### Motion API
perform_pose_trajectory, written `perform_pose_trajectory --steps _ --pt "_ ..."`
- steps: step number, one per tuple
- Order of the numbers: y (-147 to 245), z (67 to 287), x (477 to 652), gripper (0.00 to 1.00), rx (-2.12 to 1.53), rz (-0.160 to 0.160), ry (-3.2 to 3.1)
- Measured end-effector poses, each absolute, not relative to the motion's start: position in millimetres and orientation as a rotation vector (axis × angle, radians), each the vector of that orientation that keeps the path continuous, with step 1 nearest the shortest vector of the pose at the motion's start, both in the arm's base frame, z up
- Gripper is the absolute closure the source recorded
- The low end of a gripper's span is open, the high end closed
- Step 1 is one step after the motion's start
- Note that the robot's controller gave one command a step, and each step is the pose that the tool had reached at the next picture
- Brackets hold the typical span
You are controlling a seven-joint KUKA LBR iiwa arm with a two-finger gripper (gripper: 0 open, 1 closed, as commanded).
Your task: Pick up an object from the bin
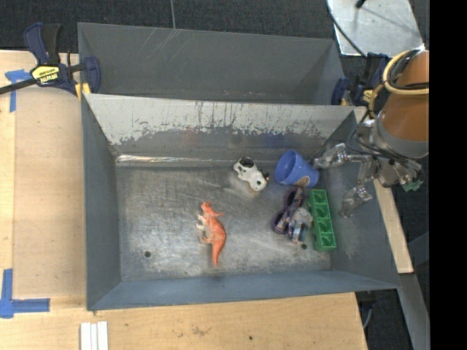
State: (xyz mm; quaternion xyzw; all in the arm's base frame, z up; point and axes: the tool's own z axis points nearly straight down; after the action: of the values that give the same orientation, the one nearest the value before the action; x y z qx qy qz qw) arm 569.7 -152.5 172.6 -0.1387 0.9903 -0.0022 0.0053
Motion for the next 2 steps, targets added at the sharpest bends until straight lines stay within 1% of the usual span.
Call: perform_pose_trajectory --steps 1,2 --pt "-153 120 572.0 0.0 -0.745 0.001 3.053" --pt "-142 145 572.2 0.0 -0.991 -0.003 2.975"
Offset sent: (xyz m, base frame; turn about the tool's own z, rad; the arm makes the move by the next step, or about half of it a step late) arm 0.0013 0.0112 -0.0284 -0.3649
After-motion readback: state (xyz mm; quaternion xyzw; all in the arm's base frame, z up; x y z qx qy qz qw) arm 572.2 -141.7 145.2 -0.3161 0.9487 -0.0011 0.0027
